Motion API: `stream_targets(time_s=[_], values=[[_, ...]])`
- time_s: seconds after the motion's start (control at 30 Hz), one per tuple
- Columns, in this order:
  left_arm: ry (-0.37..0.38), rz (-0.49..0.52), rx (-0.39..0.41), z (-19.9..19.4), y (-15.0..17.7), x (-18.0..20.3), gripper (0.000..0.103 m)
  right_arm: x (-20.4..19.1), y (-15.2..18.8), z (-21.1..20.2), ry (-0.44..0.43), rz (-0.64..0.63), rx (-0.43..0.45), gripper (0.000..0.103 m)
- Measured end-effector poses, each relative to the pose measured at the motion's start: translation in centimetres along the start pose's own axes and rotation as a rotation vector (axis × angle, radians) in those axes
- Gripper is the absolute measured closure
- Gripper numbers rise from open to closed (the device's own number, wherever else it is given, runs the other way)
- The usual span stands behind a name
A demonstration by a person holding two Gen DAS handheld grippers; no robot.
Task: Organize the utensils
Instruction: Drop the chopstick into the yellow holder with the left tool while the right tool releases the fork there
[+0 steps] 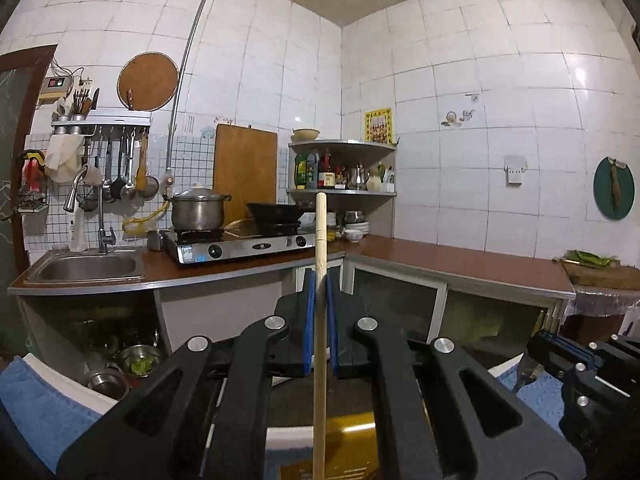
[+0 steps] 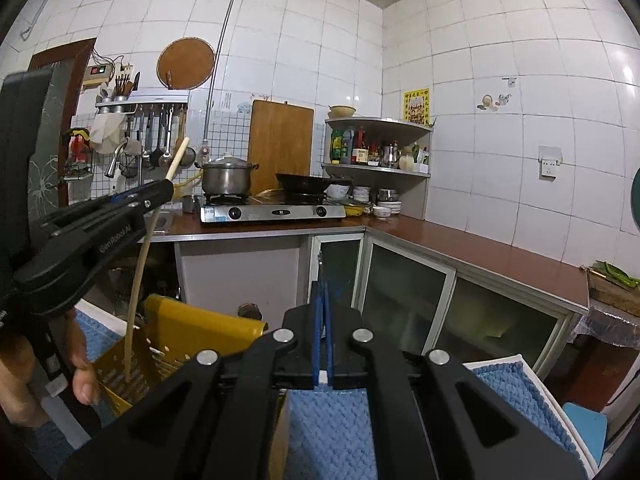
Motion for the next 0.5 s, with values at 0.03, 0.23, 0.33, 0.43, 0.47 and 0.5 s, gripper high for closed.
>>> stream_targets(time_s=[0.03, 0.23, 0.33, 0.43, 0.47, 0.5], values=[[-0.001, 0.015, -0.014, -0.1, 0.3, 0.1, 0.099, 0.0, 0.1, 0.1, 0.0, 0.001, -0.004, 0.102], [-0.005, 0.029, -0.061, -1.4, 2.4, -0.5, 0.099, -0.4, 0.8, 0.2, -0.001, -0.004, -0.034, 0.101], [0.008, 0.031, -0.114, -1.9, 3.6, -1.1, 0.098, -0.4, 1.3, 0.4, -0.009, 0.008, -0.066, 0.1], [0.006, 0.054, -0.159, -2.6, 4.6, -1.4, 0.094, -0.6, 2.0, 0.6, -0.036, 0.05, -0.131, 0.095], [0.009, 0.058, -0.179, -3.0, 4.9, -1.5, 0.085, -0.6, 2.2, 0.7, -0.037, 0.052, -0.147, 0.078], [0.007, 0.057, -0.197, -3.5, 5.1, -1.8, 0.072, -0.7, 2.3, 0.5, -0.036, 0.055, -0.155, 0.053]])
Point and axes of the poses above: each gripper's, at about its wrist camera, not at the fingertips, and z roughly the way its jaws point, x to its right, y to its underside, the point moved 7 cm from there along z, roughly the way its jaws point, and after that the axes turned 8 degrees about z, right-handed, at the moved point
